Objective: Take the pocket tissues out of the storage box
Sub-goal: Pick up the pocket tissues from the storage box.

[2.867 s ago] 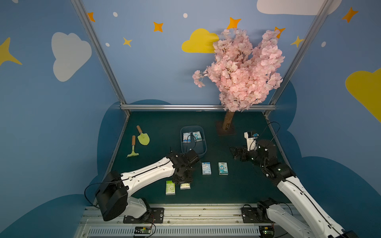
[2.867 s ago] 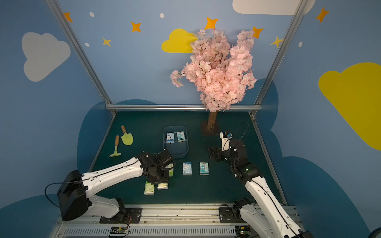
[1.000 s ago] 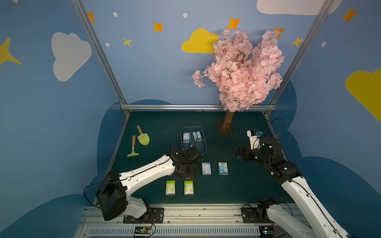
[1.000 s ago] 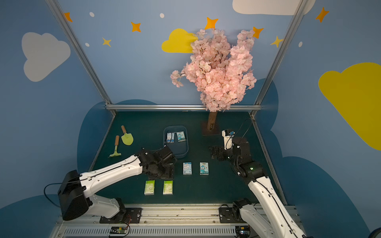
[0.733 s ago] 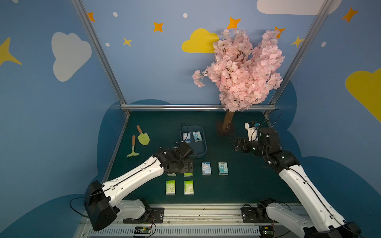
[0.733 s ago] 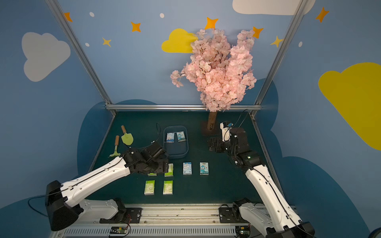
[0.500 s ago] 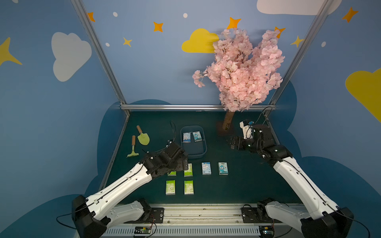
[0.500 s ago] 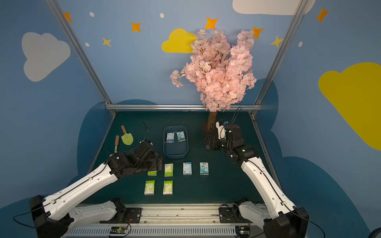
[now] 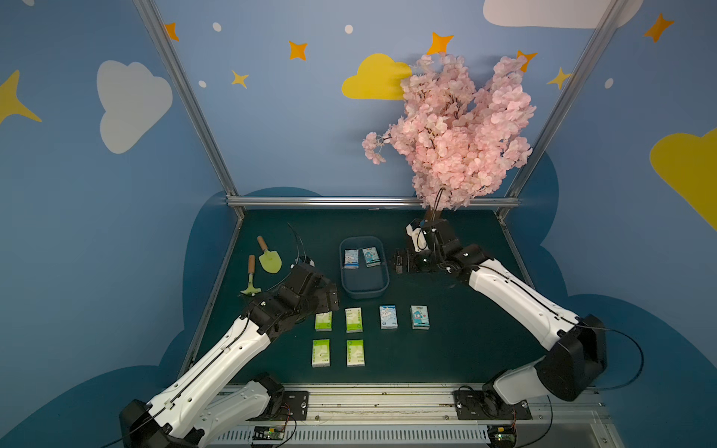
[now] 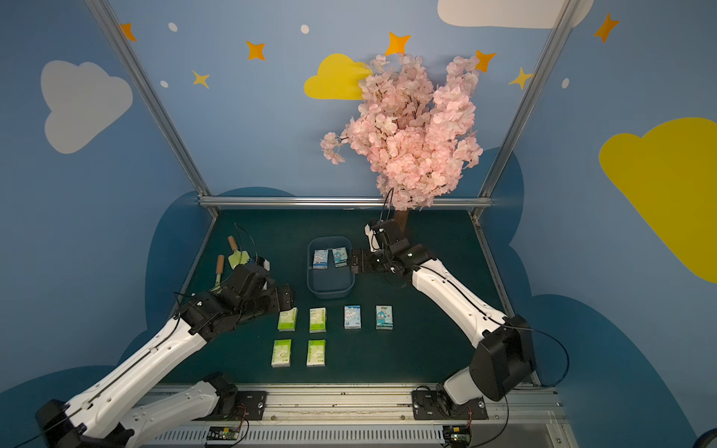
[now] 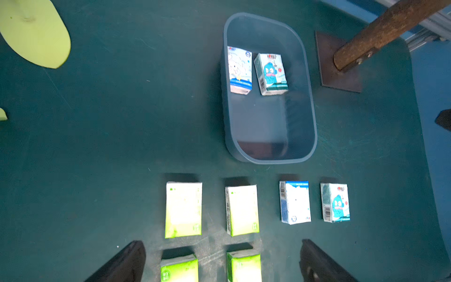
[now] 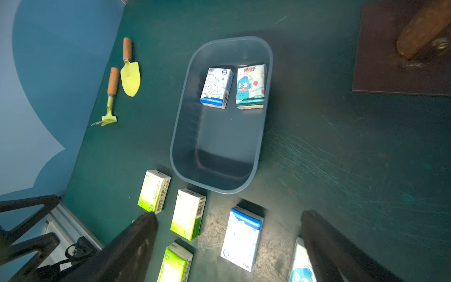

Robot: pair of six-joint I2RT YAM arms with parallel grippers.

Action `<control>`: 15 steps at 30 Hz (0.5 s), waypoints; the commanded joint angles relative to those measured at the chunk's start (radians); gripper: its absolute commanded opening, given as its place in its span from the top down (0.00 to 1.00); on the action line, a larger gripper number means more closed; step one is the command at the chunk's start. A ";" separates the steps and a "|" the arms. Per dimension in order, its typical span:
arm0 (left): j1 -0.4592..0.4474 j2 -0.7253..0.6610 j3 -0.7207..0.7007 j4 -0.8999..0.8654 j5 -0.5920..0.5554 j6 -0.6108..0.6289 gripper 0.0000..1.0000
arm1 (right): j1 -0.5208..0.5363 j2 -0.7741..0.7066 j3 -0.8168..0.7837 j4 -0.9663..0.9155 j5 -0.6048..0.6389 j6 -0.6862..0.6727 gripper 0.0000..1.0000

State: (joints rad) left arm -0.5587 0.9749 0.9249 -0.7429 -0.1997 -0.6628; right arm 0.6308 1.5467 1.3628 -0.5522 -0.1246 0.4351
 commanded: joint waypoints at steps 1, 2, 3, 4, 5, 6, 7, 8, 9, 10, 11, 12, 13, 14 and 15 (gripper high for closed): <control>0.054 -0.022 -0.029 0.096 0.057 0.062 0.00 | 0.025 0.104 0.113 -0.075 0.024 -0.005 0.04; 0.071 -0.021 -0.038 0.116 0.070 0.069 0.00 | 0.030 0.138 0.150 -0.093 0.026 -0.010 0.05; 0.090 -0.021 -0.047 0.136 0.087 0.079 0.00 | 0.037 0.184 0.194 -0.115 0.029 -0.015 0.05; 0.107 -0.018 -0.053 0.150 0.101 0.085 0.00 | 0.040 0.220 0.232 -0.134 0.034 -0.020 0.06; 0.123 -0.011 -0.061 0.163 0.116 0.089 0.00 | 0.045 0.263 0.278 -0.156 0.040 -0.024 0.07; 0.144 -0.005 -0.064 0.170 0.133 0.093 0.00 | 0.048 0.305 0.324 -0.184 0.047 -0.024 0.08; 0.160 0.001 -0.064 0.174 0.148 0.094 0.00 | 0.050 0.336 0.364 -0.203 0.051 -0.025 0.10; 0.175 0.009 -0.064 0.176 0.165 0.100 0.00 | 0.049 0.377 0.407 -0.222 0.053 -0.025 0.12; 0.189 0.014 -0.064 0.177 0.177 0.106 0.00 | 0.052 0.419 0.448 -0.240 0.054 -0.027 0.14; 0.198 0.016 -0.066 0.176 0.184 0.114 0.00 | 0.053 0.451 0.481 -0.251 0.055 -0.031 0.14; 0.205 0.017 -0.069 0.174 0.189 0.119 0.00 | 0.054 0.487 0.515 -0.264 0.058 -0.036 0.16; 0.213 0.016 -0.073 0.177 0.190 0.123 0.00 | 0.056 0.521 0.555 -0.283 0.065 -0.039 0.18; 0.219 0.016 -0.077 0.178 0.193 0.126 0.00 | 0.058 0.546 0.588 -0.299 0.072 -0.042 0.18; 0.226 0.014 -0.081 0.180 0.199 0.130 0.00 | 0.060 0.579 0.624 -0.317 0.084 -0.045 0.20; 0.233 0.012 -0.087 0.184 0.204 0.132 0.00 | 0.061 0.604 0.653 -0.334 0.093 -0.049 0.21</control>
State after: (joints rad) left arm -0.3405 0.9890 0.8539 -0.5819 -0.0341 -0.5632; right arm 0.6842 2.1017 1.9461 -0.7841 -0.0692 0.4046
